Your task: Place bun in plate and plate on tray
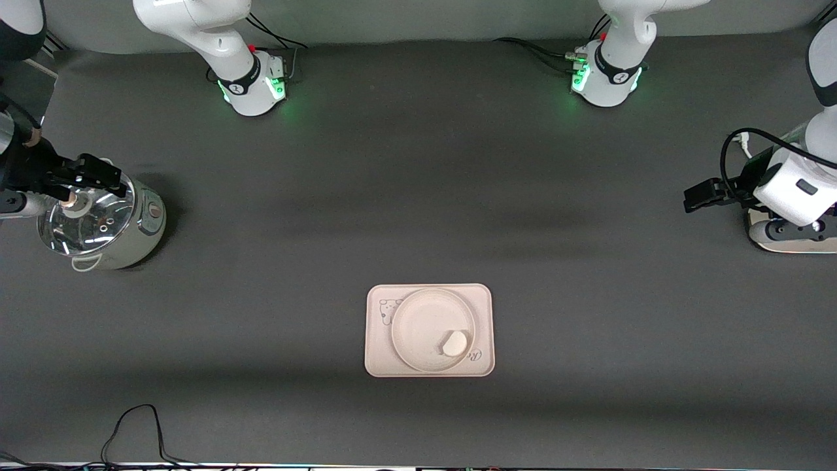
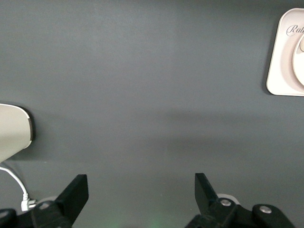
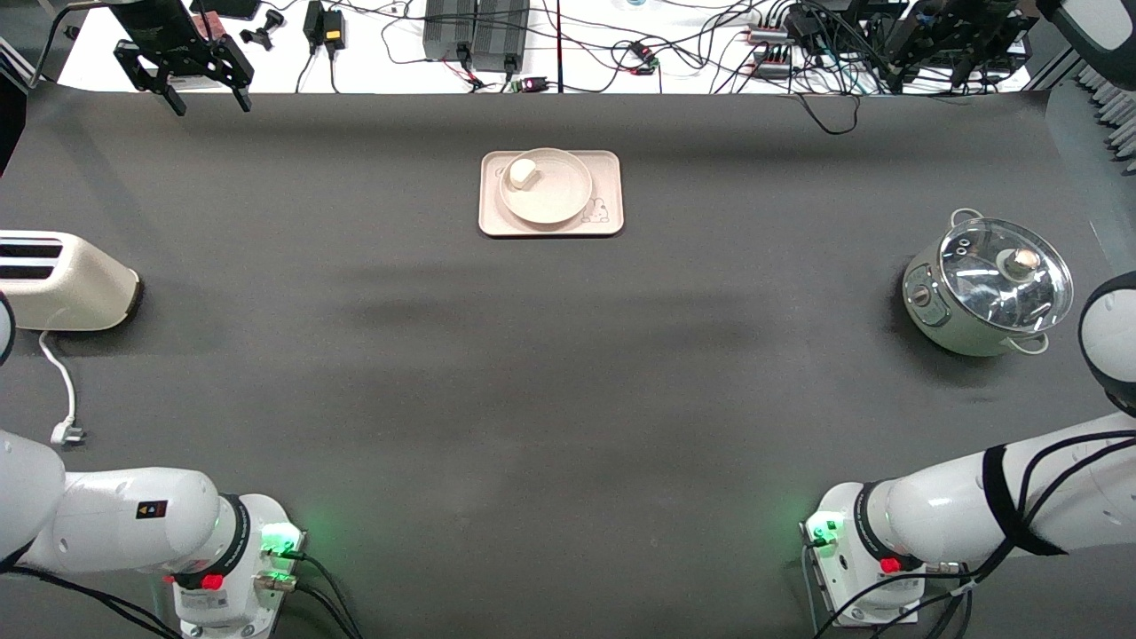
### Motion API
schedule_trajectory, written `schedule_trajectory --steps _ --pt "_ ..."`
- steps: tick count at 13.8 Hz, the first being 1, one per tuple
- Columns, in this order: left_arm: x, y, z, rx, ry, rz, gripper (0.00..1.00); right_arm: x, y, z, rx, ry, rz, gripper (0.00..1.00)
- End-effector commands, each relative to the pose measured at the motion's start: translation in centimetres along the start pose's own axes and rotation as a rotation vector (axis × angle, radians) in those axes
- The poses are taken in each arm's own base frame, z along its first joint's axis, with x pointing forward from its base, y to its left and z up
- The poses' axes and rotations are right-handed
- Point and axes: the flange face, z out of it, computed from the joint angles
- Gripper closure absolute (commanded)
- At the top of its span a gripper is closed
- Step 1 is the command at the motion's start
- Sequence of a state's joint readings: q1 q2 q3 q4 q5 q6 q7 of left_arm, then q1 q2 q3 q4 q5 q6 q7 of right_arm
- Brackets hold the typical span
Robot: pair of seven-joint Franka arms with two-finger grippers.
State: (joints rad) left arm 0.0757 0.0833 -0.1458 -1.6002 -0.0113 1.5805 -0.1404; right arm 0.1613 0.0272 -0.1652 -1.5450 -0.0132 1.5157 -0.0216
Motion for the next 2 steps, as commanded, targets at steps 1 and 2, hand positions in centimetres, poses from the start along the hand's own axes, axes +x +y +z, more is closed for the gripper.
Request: schedule_trajectory --steps 1,2 --pt "0.14 -0.02 -0.39 -0.005 0.0 0.011 0.0 0.25 1.25 0.41 -0.025 0.023 0.006 0.0" --pt "0.16 -0.02 -0.4 -0.005 0.001 0.011 0.0 0.4 1.32 0.71 -0.026 0.019 0.009 0.0"
